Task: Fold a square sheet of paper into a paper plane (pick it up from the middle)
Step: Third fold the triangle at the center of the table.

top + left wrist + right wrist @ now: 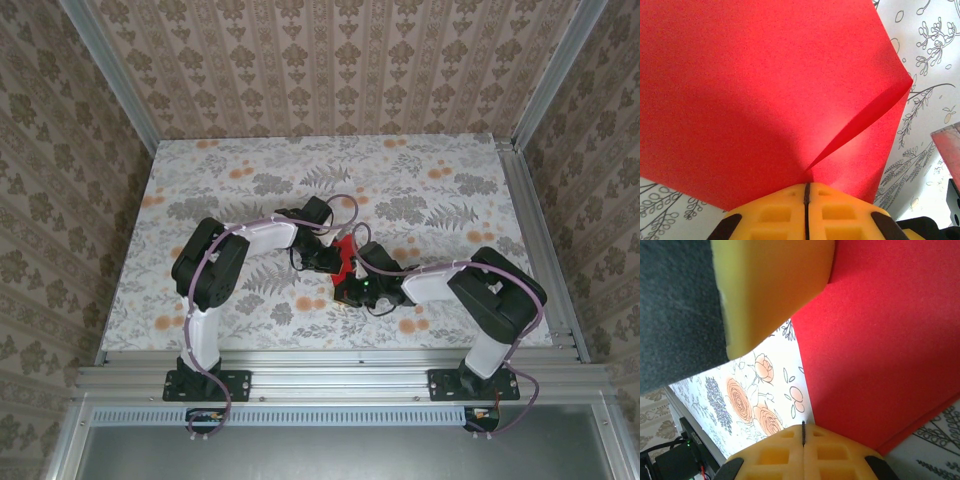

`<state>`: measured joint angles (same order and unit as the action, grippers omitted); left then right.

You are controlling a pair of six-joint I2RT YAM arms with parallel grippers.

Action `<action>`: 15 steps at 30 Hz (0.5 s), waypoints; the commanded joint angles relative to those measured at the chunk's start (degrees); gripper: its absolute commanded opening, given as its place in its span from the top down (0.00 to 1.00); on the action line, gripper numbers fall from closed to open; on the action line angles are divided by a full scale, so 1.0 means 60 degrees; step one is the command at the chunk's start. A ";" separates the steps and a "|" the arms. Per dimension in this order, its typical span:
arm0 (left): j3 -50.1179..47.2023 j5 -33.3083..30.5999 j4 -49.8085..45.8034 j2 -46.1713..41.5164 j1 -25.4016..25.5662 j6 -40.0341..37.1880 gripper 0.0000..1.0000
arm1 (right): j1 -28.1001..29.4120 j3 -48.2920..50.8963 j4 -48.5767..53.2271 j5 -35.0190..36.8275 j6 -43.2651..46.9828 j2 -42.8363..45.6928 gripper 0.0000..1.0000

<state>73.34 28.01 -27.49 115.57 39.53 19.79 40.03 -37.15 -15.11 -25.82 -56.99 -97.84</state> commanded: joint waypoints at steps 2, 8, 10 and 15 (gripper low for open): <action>-0.0587 -0.1768 -0.0596 0.1235 -0.0063 -0.0194 0.92 | 0.0184 0.0615 0.1039 0.0033 0.0228 0.0390 0.95; -0.0516 -0.1653 -0.0619 0.1209 -0.0059 -0.0149 0.92 | 0.0149 0.0639 0.1483 0.0195 0.0280 0.1248 0.95; -0.0474 -0.1557 -0.0634 0.1167 -0.0056 -0.0123 0.92 | 0.0035 0.0716 0.1258 0.0126 0.0139 0.1416 0.95; -0.0305 -0.1289 -0.0728 0.0851 -0.0055 -0.0007 0.91 | -0.0445 0.0870 0.0726 0.0201 -0.0166 0.1866 0.95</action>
<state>73.69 28.62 -27.92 115.66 39.33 19.84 38.76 -32.93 -10.07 -25.67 -56.69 -88.82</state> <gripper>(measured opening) 0.087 0.069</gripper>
